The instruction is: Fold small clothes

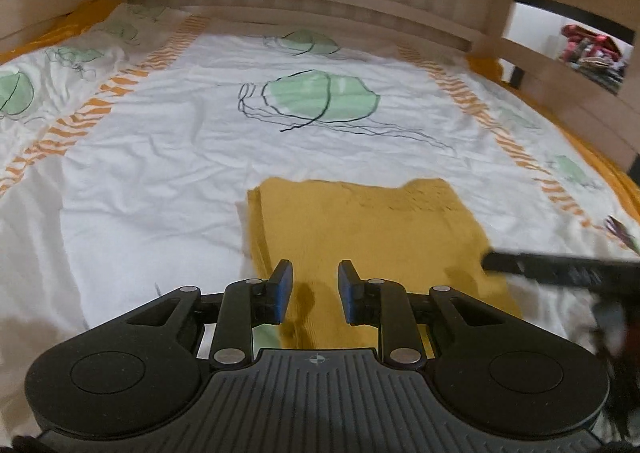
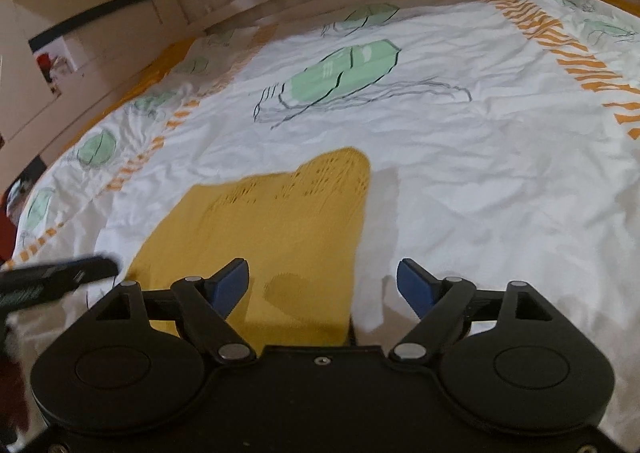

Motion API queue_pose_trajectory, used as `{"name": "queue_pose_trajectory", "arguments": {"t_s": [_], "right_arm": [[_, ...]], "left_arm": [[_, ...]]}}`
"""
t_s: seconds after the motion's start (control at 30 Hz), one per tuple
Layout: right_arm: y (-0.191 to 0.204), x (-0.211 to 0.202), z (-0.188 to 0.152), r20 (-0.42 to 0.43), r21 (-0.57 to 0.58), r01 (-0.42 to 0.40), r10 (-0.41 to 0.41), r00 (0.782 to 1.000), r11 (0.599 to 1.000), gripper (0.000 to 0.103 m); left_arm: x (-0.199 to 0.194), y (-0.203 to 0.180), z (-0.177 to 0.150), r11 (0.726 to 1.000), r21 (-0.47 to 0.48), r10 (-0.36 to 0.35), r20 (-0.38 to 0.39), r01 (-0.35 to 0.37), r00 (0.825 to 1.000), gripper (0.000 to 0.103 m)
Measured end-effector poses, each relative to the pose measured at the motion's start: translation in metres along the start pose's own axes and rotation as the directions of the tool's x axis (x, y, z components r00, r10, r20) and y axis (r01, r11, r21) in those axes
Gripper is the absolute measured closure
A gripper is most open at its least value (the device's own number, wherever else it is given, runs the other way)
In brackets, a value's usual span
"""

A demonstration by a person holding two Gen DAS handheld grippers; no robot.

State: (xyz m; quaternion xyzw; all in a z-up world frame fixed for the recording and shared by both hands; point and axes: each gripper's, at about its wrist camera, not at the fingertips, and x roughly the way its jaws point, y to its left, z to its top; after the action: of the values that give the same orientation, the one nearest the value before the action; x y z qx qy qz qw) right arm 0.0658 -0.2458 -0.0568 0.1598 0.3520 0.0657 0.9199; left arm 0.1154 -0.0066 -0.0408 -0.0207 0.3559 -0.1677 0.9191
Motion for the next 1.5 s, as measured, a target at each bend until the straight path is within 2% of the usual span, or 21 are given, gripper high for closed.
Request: {"name": "queue_pose_trajectory", "arguments": {"t_s": [0.07, 0.17, 0.23, 0.33, 0.6, 1.07, 1.2, 1.5], "right_arm": [[0.004, 0.004, -0.003, -0.022, -0.025, 0.018, -0.018, 1.000, 1.000, 0.012], [0.004, 0.011, -0.007, -0.060, -0.039, 0.070, -0.072, 0.996, 0.997, 0.011], [-0.002, 0.016, -0.011, -0.087, -0.023, 0.084, -0.086, 0.992, 0.996, 0.009], [-0.005, 0.016, -0.013, -0.089, -0.024, 0.094, -0.096, 0.991, 0.995, 0.007], [0.000, 0.017, -0.018, -0.093, -0.060, 0.099, -0.104, 0.990, 0.993, 0.001], [-0.006, 0.022, -0.018, -0.094, -0.024, 0.070, -0.072, 0.993, 0.997, 0.000], [-0.007, 0.023, -0.019, -0.087, -0.013, 0.070, -0.071, 0.994, 0.997, 0.000], [-0.005, 0.024, -0.019, -0.079, -0.004, 0.085, -0.085, 0.993, 0.996, 0.000]], "left_arm": [[0.009, 0.003, -0.002, 1.000, -0.013, 0.018, -0.010, -0.018, 1.000, 0.079], [0.028, 0.011, -0.009, 0.997, -0.036, 0.072, -0.076, -0.075, 0.995, 0.079], [0.036, 0.019, -0.017, 0.994, -0.073, 0.070, -0.102, -0.078, 0.992, 0.071], [0.035, 0.025, -0.023, 0.992, -0.093, 0.083, -0.087, -0.091, 0.993, 0.062], [0.032, 0.030, -0.026, 0.991, -0.102, 0.074, -0.079, -0.082, 0.994, 0.059], [0.031, 0.026, -0.029, 0.989, -0.097, 0.104, -0.063, -0.109, 0.993, 0.050], [0.032, 0.026, -0.029, 0.987, -0.095, 0.122, -0.065, -0.128, 0.990, 0.044], [0.032, 0.025, -0.028, 0.986, -0.091, 0.132, -0.073, -0.138, 0.989, 0.043]]}}
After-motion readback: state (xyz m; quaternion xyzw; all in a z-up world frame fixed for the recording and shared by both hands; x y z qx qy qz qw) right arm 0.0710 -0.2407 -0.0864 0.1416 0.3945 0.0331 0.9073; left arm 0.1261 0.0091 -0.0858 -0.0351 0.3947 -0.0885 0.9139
